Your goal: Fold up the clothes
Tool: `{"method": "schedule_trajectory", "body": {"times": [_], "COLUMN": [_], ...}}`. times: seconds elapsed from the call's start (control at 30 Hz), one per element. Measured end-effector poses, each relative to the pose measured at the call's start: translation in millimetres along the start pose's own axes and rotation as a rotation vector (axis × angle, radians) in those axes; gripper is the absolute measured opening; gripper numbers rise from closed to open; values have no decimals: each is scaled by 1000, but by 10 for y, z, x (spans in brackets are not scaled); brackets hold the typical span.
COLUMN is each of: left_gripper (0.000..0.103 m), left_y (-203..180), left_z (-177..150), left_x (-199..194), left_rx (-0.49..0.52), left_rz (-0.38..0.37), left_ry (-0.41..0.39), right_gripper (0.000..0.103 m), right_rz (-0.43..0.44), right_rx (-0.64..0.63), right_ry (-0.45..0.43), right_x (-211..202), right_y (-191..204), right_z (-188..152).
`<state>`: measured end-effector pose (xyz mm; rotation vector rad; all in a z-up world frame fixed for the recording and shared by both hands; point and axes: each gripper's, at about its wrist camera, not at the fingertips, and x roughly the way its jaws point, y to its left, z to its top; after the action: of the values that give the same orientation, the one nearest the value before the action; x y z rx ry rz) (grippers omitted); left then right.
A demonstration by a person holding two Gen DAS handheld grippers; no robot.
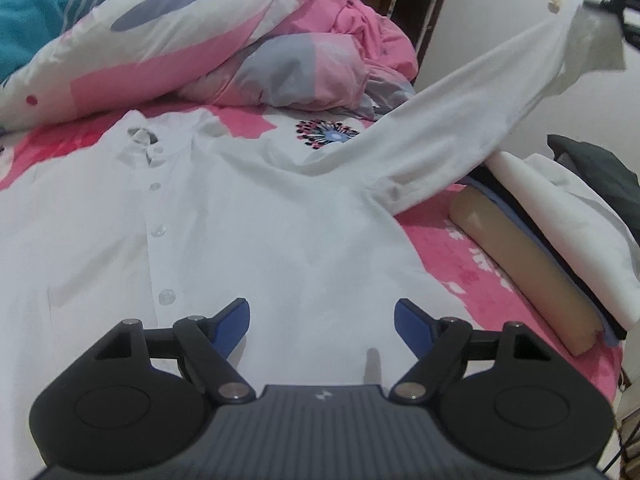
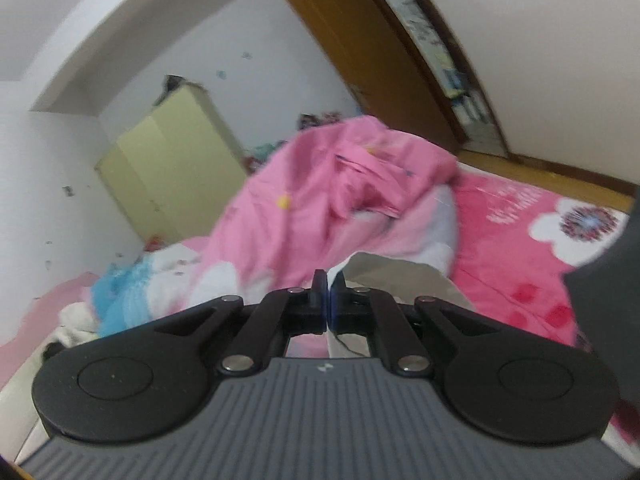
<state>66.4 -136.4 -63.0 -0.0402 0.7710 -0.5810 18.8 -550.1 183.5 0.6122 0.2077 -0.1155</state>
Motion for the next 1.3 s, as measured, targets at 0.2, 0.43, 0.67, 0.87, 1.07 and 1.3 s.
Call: {"method": "schedule_trajectory", "body": {"times": [0.2, 0.43, 0.67, 0.87, 1.07, 1.3], "left_gripper": [80, 84, 87, 91, 91, 90], "left_y": [214, 608, 1084, 1284, 1386, 1441], "left_z": [2, -71, -375, -724, -846, -732], "left_x": [-197, -911, -1677, -1987, -1979, -1847], "left_rx": [-64, -115, -175, -219, -215, -213], "left_rz": [-15, 6, 74, 125, 166, 165], "left_ry": [-33, -78, -101, -83, -77, -131], "right_gripper": [0, 0, 0, 8, 20, 43], "right_rz": [136, 343, 522, 538, 526, 459], "right_rx": [-91, -254, -359, -473, -249, -33], "right_ry": [42, 137, 358, 701, 835, 503], "right_x": [-94, -44, 358, 862, 982, 188], "right_y": [692, 1758, 2585, 2967, 2660, 1568], "right_z": [-61, -442, -1409, -2934, -3478, -2636]}}
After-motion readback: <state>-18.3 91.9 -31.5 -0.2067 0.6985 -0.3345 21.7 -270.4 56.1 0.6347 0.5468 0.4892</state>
